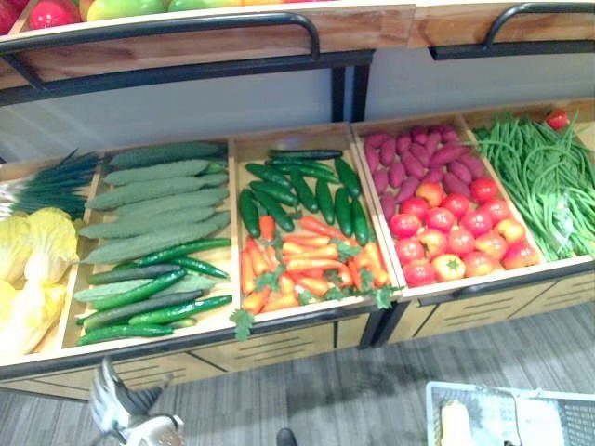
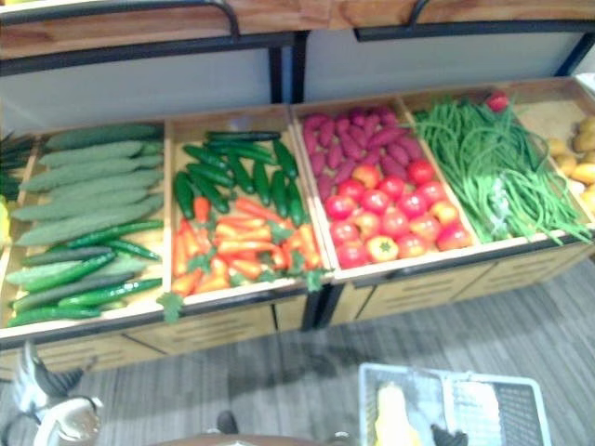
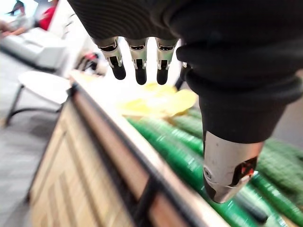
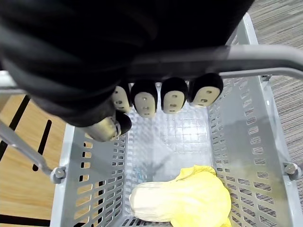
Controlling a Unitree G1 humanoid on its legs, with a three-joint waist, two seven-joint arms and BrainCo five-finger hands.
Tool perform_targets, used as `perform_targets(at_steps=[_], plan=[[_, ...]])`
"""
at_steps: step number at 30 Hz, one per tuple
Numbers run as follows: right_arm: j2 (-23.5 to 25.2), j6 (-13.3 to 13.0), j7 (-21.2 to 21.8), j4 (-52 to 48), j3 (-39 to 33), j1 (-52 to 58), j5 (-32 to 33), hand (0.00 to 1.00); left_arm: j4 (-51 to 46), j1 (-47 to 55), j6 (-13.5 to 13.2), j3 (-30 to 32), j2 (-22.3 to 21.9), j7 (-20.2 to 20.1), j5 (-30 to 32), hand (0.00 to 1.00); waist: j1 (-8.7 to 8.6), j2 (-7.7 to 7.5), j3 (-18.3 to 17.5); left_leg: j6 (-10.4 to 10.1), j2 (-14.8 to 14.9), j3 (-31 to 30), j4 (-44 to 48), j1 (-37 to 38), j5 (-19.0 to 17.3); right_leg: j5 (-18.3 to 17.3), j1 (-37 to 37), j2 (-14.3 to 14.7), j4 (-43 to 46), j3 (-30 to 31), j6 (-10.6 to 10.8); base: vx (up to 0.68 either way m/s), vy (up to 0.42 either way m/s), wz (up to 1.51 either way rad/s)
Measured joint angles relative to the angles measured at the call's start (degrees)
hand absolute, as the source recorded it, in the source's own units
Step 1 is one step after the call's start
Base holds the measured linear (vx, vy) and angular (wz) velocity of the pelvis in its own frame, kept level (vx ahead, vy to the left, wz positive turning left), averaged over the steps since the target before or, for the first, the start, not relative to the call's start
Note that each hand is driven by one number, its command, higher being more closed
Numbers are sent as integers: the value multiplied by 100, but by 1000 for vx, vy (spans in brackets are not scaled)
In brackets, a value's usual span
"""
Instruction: Pick vegetable in the basket
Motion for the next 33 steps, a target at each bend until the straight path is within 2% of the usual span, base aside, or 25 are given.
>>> perform_targets(at_steps=[4, 9, 12, 13, 14, 16, 18, 20, 25, 28, 33], plan=[[-99, -12, 47, -1, 63, -7, -1, 100, -721, 36, -282, -424, 258, 14, 414, 0, 30, 61, 2, 2, 1, -3, -9, -5, 1, -23, -8, 6, -12, 17, -36, 0, 0, 0], [-234, -12, 155, -2, 272, -36, -3, 100, -1228, 69, -696, -903, 592, -75, 474, 0, 18, 112, -7, 2, 21, -1, -11, -6, 1, -20, -25, 35, -38, 61, -32, 9, -8, -4], [-287, -9, 173, -6, 337, -73, -5, 100, -1320, 60, -778, -1371, 1035, -475, 495, 0, -34, 134, -2, 1, 25, 12, -4, -4, 1, -6, -31, 39, -44, 78, -10, 4, -1, -2], [-339, -6, 190, -21, 426, -89, -6, 100, -1322, 16, -940, -1685, 1457, -919, 485, 0, -55, 153, 8, 1, 28, 41, -3, 5, 1, -4, -46, 42, -44, 125, -9, 4, 4, -10], [-357, -6, 198, -30, 441, -105, -11, 100, -1324, -16, -1005, -1808, 1640, -1053, 483, 0, -57, 157, 10, 1, 29, 68, -3, 9, 1, -2, -67, 45, -43, 179, -9, -2, 12, -25], [-453, 3, 219, -54, 541, -241, -45, 100, -1330, -273, -1141, -2313, 2320, -1461, 476, 0, -64, 195, 18, 0, 43, 231, -3, 26, 0, 39, -191, 55, -33, 393, -21, -13, 16, -38], [-508, 9, 272, -177, 620, -303, -59, 100, -1270, -552, -1242, -2583, 2603, -1698, 480, 0, -101, 234, 33, 1, 48, 357, -2, 48, 1, 91, -250, 64, -41, 555, -36, -8, 13, -37], [-540, 9, 320, -358, 770, -337, -97, 100, -1197, -783, -1279, -2765, 2733, -1839, 478, 0, -182, 256, 47, 1, 51, 503, -2, 84, 1, 140, -323, 70, -45, 721, -41, -23, 21, -46], [-581, 7, 389, -763, 938, -361, -274, 100, -745, -1703, -1298, -3370, 3053, -2158, 439, 0, -259, 319, 114, 0, 80, 795, -4, 143, 0, 303, -485, 129, -126, 1091, -55, -47, 3, -38], [-577, 37, 394, -963, 1044, -324, -272, 100, -453, -2224, -1200, -3705, 3060, -2267, 434, 0, -373, 335, 128, -2, 86, 852, -25, 139, -2, 345, -543, 137, -125, 1183, -38, -55, -4, -13], [-576, 74, 413, -1248, 1037, -169, -272, 100, -415, -2637, -1001, -3849, 3021, -2460, 378, 0, -343, 328, 149, -12, 149, 974, -37, 0, 9, 389, -771, 185, -59, 1321, -49, -35, -9, -12]])
